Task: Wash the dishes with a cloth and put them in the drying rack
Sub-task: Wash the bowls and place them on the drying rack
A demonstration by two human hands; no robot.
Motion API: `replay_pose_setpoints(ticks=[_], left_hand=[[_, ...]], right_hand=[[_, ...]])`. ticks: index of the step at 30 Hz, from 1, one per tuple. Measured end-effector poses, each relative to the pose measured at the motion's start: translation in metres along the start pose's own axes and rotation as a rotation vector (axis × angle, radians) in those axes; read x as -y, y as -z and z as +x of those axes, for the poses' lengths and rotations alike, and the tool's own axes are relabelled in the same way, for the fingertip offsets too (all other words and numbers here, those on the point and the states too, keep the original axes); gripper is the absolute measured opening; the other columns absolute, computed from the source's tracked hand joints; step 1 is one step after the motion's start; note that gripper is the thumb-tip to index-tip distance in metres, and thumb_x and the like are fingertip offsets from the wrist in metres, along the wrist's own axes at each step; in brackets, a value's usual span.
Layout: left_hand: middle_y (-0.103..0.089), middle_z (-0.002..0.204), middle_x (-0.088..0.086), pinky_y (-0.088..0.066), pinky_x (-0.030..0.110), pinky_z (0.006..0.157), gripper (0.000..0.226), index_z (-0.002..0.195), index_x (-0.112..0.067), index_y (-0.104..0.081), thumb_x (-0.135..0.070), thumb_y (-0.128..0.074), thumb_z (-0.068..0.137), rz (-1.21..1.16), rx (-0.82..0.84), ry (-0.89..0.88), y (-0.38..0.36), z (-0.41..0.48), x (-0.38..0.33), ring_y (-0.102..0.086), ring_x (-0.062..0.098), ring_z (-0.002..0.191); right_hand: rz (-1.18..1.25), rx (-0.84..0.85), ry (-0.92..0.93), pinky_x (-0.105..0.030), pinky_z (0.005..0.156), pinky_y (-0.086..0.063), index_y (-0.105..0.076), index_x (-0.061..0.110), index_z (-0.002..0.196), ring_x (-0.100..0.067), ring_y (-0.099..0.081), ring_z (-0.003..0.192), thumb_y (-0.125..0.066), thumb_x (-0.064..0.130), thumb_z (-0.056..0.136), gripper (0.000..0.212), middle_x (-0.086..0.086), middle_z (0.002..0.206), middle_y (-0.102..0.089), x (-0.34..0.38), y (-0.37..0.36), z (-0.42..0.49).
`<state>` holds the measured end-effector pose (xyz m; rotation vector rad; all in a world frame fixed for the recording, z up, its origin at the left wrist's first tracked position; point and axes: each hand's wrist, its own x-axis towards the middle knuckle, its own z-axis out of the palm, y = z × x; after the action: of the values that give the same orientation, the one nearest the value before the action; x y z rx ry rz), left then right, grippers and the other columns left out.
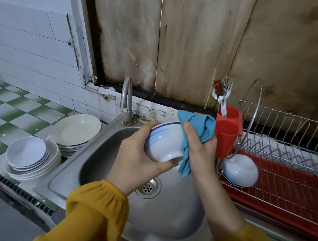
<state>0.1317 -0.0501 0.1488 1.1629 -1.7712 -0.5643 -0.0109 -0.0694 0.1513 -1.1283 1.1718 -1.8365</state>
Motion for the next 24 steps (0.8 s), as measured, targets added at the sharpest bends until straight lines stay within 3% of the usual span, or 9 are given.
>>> replay_pose_setpoints(ticks=[3, 7, 10, 12, 14, 16, 19, 21, 24], left_hand=[[-0.063, 0.114, -0.012, -0.055, 0.019, 0.079, 0.078, 0.125, -0.028, -0.055, -0.034, -0.091, 0.056, -0.227, -0.123, 0.156, -0.003, -0.004, 0.003, -0.061, 0.002, 0.102], [-0.068, 0.113, -0.005, -0.058, 0.048, 0.084, 0.078, 0.126, -0.030, -0.057, -0.045, -0.081, 0.053, -0.502, -0.234, 0.294, -0.008, -0.003, 0.005, -0.066, 0.013, 0.103], [-0.065, 0.120, -0.003, -0.056, 0.050, 0.087, 0.080, 0.132, -0.034, -0.053, -0.039, -0.082, 0.058, -0.517, -0.203, 0.259, -0.004, 0.000, 0.005, -0.065, 0.015, 0.108], [-0.062, 0.126, -0.006, -0.055, 0.049, 0.091, 0.086, 0.140, -0.035, -0.046, -0.029, -0.083, 0.063, -0.513, -0.118, 0.257, 0.002, 0.002, 0.005, -0.062, 0.013, 0.112], [-0.059, 0.129, -0.004, -0.055, 0.048, 0.091, 0.097, 0.148, -0.041, -0.033, -0.023, -0.085, 0.069, -0.505, 0.022, 0.343, 0.009, 0.004, 0.008, -0.061, 0.016, 0.113], [-0.060, 0.129, -0.002, -0.056, 0.048, 0.088, 0.102, 0.149, -0.046, -0.028, -0.037, -0.085, 0.064, -0.550, 0.180, 0.496, 0.017, 0.007, 0.008, -0.059, 0.023, 0.112], [-0.065, 0.120, 0.006, -0.057, 0.048, 0.087, 0.094, 0.139, -0.026, -0.050, -0.057, -0.079, 0.055, -0.652, 0.289, 0.630, 0.024, 0.010, 0.005, -0.065, 0.028, 0.104], [-0.070, 0.108, 0.008, -0.058, 0.044, 0.084, 0.072, 0.121, -0.018, -0.061, -0.051, -0.082, 0.060, -0.675, 0.269, 0.636, 0.021, 0.012, 0.004, -0.069, 0.024, 0.091], [-0.075, 0.100, 0.008, -0.060, 0.038, 0.076, 0.067, 0.111, -0.011, -0.064, -0.037, -0.087, 0.054, -0.721, 0.200, 0.601, 0.016, 0.013, 0.007, -0.071, 0.023, 0.090]], right_hand=[[-0.076, -0.069, 0.034, -0.017, 0.077, -0.049, -0.060, 0.029, 0.092, 0.006, -0.063, 0.081, -0.062, 0.014, 0.093, 0.015, 0.016, 0.083, -0.067, -0.002, -0.003, 0.002], [-0.021, -0.066, 0.075, -0.003, 0.079, -0.042, -0.054, 0.022, 0.106, 0.019, -0.058, 0.089, -0.055, 0.014, 0.097, 0.012, 0.017, 0.100, -0.060, -0.011, -0.009, -0.026], [0.196, -0.074, -0.101, -0.022, 0.098, -0.047, -0.056, 0.025, 0.112, 0.000, -0.061, 0.107, -0.055, 0.031, 0.087, 0.025, 0.005, 0.112, -0.064, -0.015, -0.013, -0.035], [0.414, -0.119, -0.334, -0.037, 0.094, -0.052, -0.061, 0.027, 0.107, -0.016, -0.066, 0.100, -0.061, 0.031, 0.092, 0.015, 0.002, 0.101, -0.072, -0.012, -0.014, -0.026], [0.422, -0.150, -0.378, -0.036, 0.085, -0.055, -0.064, 0.024, 0.104, -0.016, -0.068, 0.090, -0.062, 0.030, 0.091, 0.014, 0.007, 0.087, -0.074, -0.010, -0.013, -0.016], [0.387, -0.201, -0.259, -0.037, 0.086, -0.054, -0.066, 0.023, 0.101, -0.016, -0.067, 0.092, -0.071, 0.036, 0.075, 0.030, 0.009, 0.087, -0.073, -0.010, -0.011, -0.011], [0.337, -0.182, -0.052, -0.036, 0.088, -0.052, -0.066, 0.022, 0.096, -0.011, -0.066, 0.090, -0.070, 0.042, 0.059, 0.042, 0.011, 0.087, -0.071, -0.013, -0.006, -0.006], [0.290, -0.040, 0.084, -0.031, 0.084, -0.050, -0.068, 0.026, 0.089, -0.007, -0.063, 0.085, -0.067, 0.037, 0.064, 0.028, 0.014, 0.084, -0.070, -0.017, -0.002, -0.008], [0.209, 0.251, 0.198, -0.028, 0.088, -0.048, -0.071, 0.036, 0.096, -0.012, -0.062, 0.094, -0.062, 0.029, 0.074, 0.024, 0.011, 0.095, -0.068, -0.017, 0.005, -0.006]])
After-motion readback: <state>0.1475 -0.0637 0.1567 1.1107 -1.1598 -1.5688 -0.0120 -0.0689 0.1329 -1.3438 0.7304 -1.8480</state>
